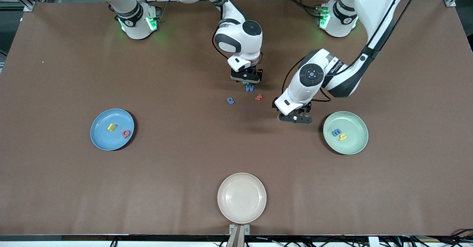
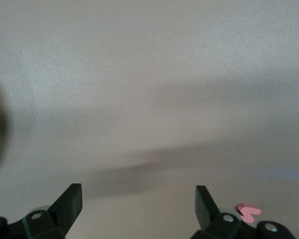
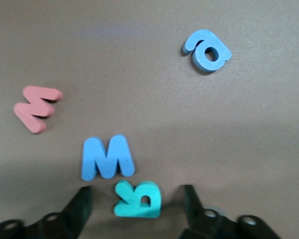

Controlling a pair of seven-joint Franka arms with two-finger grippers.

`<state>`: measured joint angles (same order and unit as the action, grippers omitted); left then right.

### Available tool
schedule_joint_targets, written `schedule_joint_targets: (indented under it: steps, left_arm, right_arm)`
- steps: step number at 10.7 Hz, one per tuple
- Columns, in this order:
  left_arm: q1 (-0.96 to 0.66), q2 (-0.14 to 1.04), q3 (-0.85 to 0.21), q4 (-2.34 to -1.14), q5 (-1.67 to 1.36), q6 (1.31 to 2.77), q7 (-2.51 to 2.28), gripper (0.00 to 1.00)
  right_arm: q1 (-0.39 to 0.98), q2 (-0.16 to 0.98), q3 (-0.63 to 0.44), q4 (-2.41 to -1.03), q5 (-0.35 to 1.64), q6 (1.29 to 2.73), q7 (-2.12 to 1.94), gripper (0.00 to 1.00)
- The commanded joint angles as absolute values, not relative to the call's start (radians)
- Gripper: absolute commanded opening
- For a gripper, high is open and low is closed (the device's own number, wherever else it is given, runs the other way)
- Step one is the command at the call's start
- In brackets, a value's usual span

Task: Sort uppercase to blue plate, lowercase to green plate
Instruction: 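Grasp teal R with the right gripper and place it on blue plate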

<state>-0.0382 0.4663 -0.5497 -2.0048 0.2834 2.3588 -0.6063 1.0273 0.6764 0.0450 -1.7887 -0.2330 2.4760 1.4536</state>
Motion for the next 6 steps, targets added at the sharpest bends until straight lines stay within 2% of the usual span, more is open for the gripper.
schedule_joint_targets:
  steps: [1, 4, 6]
  left_arm:
    - [-0.028, 0.456, -0.558, -2.011, 0.264, 2.352, -0.612, 1.0]
    - [-0.028, 0.456, -0.558, -2.011, 0.264, 2.352, -0.614, 1.0]
    - [-0.028, 0.456, -0.558, -2.011, 0.264, 2.352, -0.614, 1.0]
  right_arm:
    - [1.014, 0.675, 0.064, -1.795, -0.232, 2.473, 1.488, 0.0]
    - [1.006, 0.666, 0.064, -1.795, -0.232, 2.471, 1.479, 0.0]
    - [0.962, 0.619, 0.064, -1.796, -0.232, 2.451, 1.467, 0.0]
